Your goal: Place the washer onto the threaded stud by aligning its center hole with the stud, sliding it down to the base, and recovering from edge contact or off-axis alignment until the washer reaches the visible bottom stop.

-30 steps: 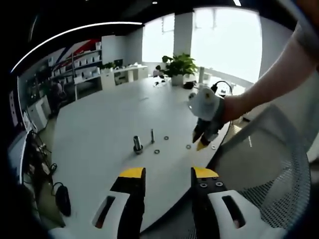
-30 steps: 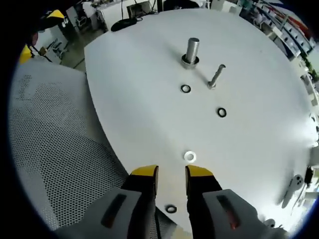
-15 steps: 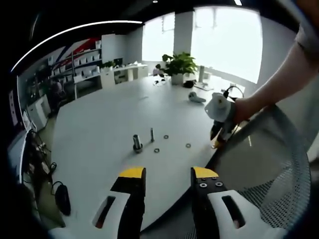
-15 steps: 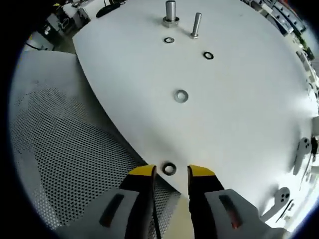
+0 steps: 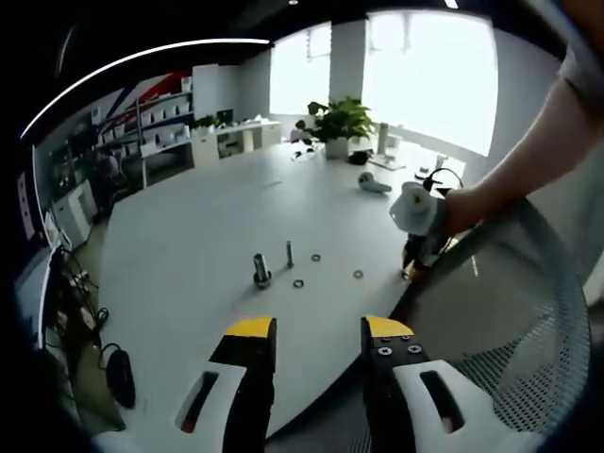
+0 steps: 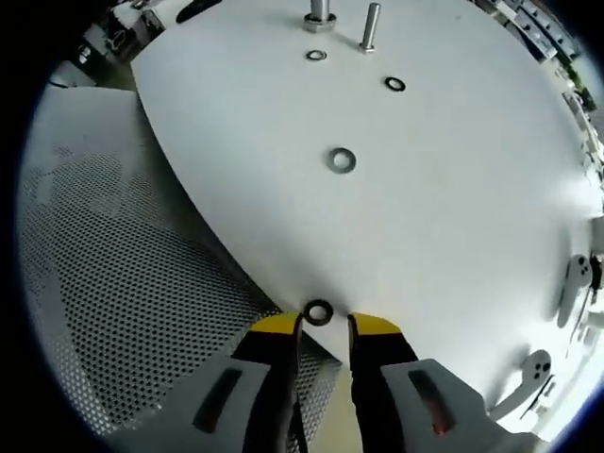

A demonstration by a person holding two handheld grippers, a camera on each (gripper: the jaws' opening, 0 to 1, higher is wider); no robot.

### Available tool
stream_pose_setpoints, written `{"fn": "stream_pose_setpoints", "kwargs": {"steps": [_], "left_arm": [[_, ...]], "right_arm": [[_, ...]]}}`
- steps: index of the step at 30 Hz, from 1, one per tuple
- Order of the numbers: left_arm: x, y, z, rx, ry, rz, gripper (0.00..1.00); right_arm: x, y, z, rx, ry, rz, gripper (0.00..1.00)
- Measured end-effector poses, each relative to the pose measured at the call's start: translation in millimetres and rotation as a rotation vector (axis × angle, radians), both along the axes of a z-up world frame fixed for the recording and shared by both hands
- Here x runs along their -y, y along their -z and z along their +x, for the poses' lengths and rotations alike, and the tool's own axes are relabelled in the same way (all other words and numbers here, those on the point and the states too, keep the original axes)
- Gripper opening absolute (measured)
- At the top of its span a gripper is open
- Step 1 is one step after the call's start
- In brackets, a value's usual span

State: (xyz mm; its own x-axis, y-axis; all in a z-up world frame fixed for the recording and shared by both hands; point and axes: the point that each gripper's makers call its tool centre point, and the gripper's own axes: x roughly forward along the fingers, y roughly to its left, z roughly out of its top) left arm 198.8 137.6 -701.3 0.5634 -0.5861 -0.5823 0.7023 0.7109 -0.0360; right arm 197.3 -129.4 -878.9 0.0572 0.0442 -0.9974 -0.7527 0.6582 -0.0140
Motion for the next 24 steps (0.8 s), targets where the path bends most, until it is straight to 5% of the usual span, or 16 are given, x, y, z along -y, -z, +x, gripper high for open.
{"fn": "stream_pose_setpoints", "kwargs": {"steps": [9, 24], "left_arm": [[-0.3, 0.2, 0.6, 0.003, 0.000, 0.007, 0.34], [-1.5, 1.1, 0.3, 0.004, -0.004, 0.019, 0.33]], "right_arm": [[-4.7, 2.2, -1.3, -0.001, -0.127, -0.034, 0.18], [-5.9, 2.5, 1.2, -0.018, -0.171, -0.073, 0.14]]}}
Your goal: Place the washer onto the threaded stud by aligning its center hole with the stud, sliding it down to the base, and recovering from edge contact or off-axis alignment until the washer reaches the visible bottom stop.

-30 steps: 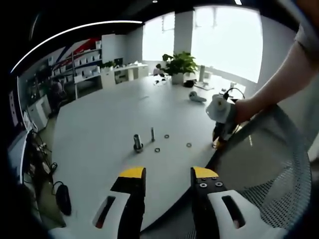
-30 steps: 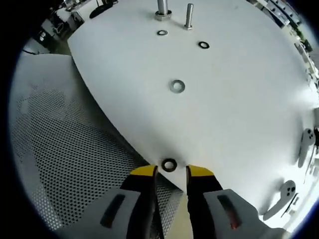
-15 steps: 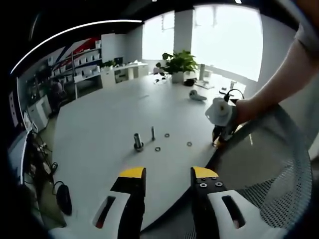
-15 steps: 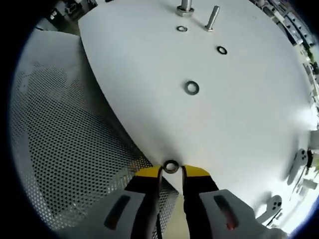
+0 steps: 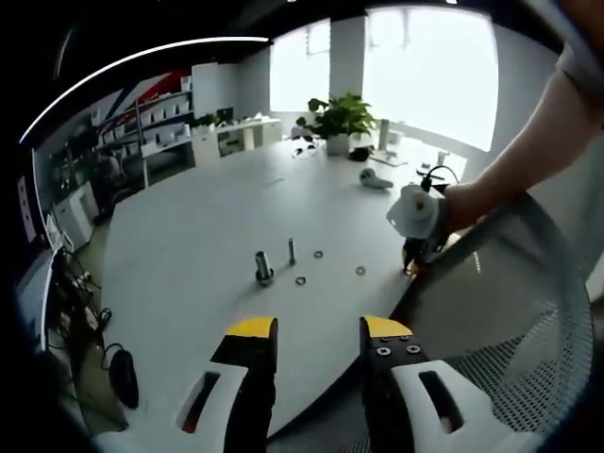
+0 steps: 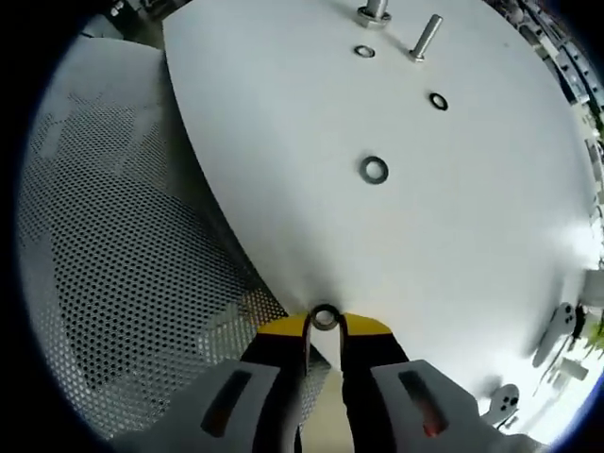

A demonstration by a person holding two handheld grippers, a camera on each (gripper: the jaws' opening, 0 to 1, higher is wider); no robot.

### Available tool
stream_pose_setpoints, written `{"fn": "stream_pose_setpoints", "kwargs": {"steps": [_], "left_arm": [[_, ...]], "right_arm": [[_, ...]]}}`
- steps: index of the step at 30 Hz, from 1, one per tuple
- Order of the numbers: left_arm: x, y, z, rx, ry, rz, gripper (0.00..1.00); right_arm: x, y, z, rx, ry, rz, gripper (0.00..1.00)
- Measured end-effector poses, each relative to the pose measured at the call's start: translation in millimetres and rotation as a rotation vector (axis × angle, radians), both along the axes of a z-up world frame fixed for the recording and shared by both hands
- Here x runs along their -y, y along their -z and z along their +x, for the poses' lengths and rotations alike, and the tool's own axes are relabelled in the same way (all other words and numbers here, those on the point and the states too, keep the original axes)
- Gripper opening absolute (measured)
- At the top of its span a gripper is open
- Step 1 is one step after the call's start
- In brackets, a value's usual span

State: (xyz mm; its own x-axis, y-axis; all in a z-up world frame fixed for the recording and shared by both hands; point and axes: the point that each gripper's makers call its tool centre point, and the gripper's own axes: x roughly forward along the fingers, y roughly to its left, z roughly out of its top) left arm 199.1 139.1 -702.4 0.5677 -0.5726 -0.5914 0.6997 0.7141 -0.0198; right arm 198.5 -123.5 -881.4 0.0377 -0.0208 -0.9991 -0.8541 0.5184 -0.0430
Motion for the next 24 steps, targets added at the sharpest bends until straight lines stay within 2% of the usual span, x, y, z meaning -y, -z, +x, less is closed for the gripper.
{"fn": "stream_pose_setpoints", "kwargs": {"steps": [5, 14, 16, 19, 24], "left_arm": [[-0.7, 0.1, 0.6, 0.002, -0.002, 0.001, 0.32], [-1.6, 1.1, 0.5, 0.000, -0.002, 0.005, 0.32], [-1.4, 1.3, 0.3, -0.001, -0.001, 0.004, 0.32], [-1.1, 2.0, -0.1, -0.005, 0.003, 0.005, 0.32], [-0.8, 1.9, 0.0, -0.006, 0.004, 0.002, 0.32]], "right_arm": [[1.0, -1.2, 0.3, 0.022, 0.008, -0.007, 0.13], [-2.9, -2.9, 9.8, 0.033, 0.138, 0.084, 0.13], [-4.9, -4.1, 15.0, 0.040, 0.150, 0.092, 0.13], [-18.8, -12.2, 28.0, 0.069, 0.179, 0.145, 0.13], [-46.2, -34.9, 59.7, 0.135, 0.133, 0.197, 0.13]]}}
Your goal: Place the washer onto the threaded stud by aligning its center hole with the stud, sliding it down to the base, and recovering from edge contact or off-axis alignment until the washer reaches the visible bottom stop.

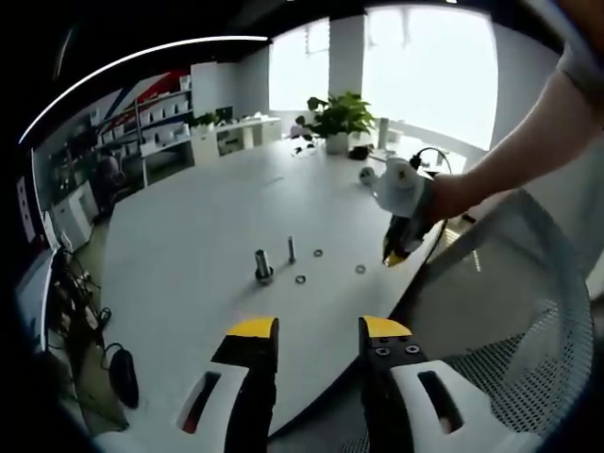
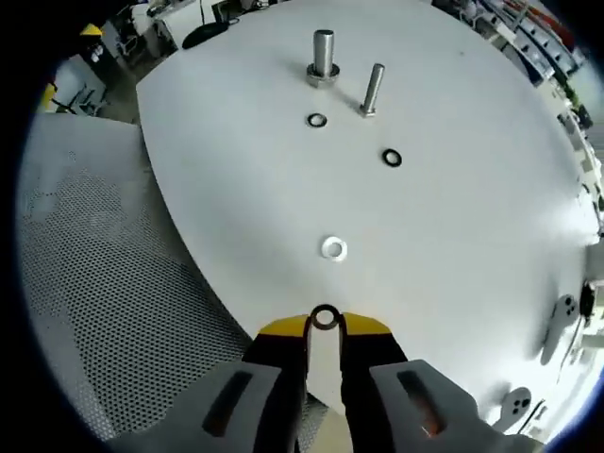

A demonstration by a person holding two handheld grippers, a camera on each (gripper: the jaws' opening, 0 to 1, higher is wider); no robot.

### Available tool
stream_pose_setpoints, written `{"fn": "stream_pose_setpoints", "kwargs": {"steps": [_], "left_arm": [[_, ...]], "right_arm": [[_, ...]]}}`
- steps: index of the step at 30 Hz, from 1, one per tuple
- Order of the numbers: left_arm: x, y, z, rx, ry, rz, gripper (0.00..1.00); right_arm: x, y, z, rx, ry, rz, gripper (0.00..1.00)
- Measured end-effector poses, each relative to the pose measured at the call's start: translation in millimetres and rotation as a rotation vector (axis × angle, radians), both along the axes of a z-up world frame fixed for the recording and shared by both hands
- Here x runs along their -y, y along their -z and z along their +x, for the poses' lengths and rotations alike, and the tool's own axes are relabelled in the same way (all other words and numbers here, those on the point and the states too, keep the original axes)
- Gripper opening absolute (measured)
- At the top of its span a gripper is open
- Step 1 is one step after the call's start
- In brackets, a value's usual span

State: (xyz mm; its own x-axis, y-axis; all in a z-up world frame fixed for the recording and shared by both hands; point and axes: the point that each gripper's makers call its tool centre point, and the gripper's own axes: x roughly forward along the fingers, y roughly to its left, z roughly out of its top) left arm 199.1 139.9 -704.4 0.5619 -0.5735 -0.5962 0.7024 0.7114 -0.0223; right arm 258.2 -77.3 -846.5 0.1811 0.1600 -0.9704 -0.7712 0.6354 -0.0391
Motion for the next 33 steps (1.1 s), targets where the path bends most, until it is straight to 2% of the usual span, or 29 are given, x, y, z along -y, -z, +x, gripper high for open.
{"fn": "stream_pose_setpoints", "kwargs": {"steps": [6, 12, 17, 24, 33], "left_arm": [[0.0, 0.5, -0.5, -0.003, 0.001, 0.000, 0.32], [-0.1, 0.0, -0.1, -0.002, -0.001, -0.004, 0.32], [-2.2, -1.3, 1.5, 0.002, -0.014, -0.009, 0.32], [-1.6, -0.3, 1.0, -0.001, -0.010, -0.005, 0.32], [-1.9, -1.0, 1.3, 0.000, -0.014, -0.011, 0.31]], "right_arm": [[-25.9, -19.6, 39.3, 0.063, -0.011, 0.042, 0.13], [-47.0, -35.3, 70.0, 0.111, 0.002, 0.088, 0.13], [-67.8, -45.7, 94.4, 0.155, -0.028, 0.102, 0.13], [-85.0, -49.2, 113.2, 0.183, -0.069, 0.093, 0.13], [-93.4, -42.9, 121.3, 0.187, -0.097, 0.068, 0.13]]}}
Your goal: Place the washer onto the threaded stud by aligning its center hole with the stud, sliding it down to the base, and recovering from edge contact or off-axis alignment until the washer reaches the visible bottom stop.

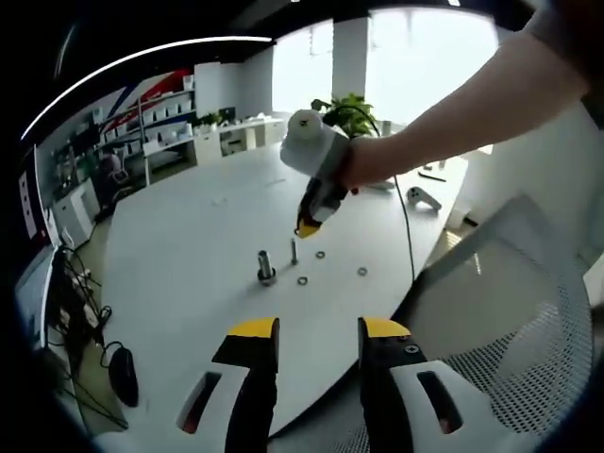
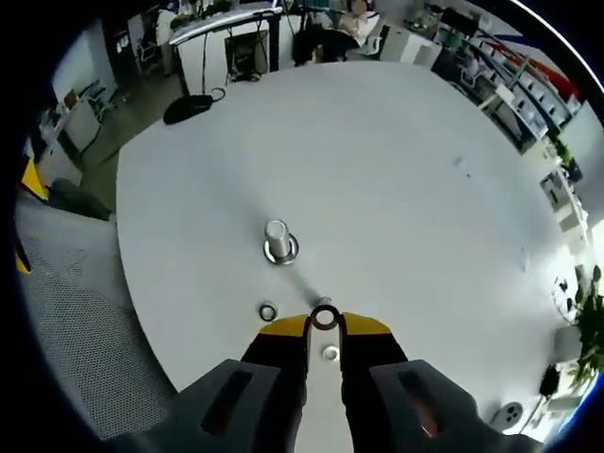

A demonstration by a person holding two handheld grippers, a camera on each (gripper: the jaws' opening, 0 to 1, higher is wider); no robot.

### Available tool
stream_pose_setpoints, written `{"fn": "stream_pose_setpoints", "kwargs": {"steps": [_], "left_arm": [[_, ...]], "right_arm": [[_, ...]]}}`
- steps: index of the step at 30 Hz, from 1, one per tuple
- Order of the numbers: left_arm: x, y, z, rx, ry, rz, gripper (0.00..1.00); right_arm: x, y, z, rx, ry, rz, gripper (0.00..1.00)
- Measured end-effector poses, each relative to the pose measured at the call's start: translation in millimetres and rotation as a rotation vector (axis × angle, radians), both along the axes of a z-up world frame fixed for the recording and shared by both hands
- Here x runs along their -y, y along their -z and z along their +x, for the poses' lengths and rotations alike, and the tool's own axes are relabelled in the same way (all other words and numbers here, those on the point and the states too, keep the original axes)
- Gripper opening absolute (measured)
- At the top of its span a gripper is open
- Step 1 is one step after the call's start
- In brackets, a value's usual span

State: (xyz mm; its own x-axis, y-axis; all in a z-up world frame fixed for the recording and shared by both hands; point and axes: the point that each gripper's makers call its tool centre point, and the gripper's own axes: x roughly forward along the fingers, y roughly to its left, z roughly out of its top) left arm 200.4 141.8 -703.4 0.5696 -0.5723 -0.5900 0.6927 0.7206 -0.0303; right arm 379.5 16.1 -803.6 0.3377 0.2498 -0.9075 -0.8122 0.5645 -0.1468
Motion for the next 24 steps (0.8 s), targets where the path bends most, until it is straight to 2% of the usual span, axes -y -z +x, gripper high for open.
{"fn": "stream_pose_setpoints", "kwargs": {"steps": [9, 24], "left_arm": [[0.4, 0.7, 0.3, 0.001, 0.003, 0.006, 0.31], [-1.0, 1.3, 1.4, -0.006, -0.006, 0.005, 0.30]], "right_arm": [[-2.3, 9.5, 5.0, -0.001, -0.030, -0.036, 0.13], [-3.9, 25.8, 9.2, -0.034, -0.016, -0.053, 0.14]]}}
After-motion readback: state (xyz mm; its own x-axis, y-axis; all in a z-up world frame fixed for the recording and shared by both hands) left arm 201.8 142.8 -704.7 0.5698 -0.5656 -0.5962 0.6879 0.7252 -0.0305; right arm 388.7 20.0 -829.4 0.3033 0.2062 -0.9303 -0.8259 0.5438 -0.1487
